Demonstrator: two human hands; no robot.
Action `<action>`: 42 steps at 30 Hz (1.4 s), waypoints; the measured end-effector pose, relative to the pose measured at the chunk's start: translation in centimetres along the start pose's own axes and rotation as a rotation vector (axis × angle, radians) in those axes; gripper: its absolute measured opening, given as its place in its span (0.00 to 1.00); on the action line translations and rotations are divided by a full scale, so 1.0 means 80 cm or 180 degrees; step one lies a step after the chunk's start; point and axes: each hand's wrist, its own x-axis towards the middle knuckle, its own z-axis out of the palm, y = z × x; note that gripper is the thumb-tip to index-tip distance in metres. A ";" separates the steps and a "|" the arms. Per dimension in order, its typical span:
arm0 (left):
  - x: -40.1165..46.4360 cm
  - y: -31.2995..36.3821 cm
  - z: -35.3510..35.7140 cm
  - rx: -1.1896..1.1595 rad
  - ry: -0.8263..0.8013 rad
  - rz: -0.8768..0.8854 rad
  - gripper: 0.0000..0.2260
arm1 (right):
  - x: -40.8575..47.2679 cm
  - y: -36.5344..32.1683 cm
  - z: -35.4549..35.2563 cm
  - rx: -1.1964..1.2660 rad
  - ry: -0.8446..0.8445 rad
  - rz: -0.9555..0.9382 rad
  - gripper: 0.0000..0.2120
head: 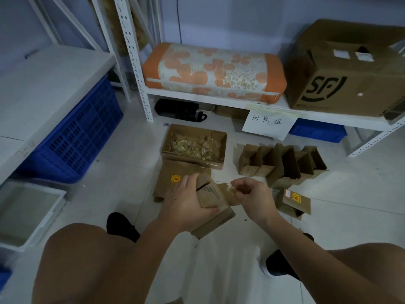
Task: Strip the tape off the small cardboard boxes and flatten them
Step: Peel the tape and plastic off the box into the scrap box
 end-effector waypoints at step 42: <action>0.215 -0.050 0.002 0.0904 -0.0073 0.0471 0.46 | 0.477 0.085 0.109 0.1239 0.0314 0.1183 0.11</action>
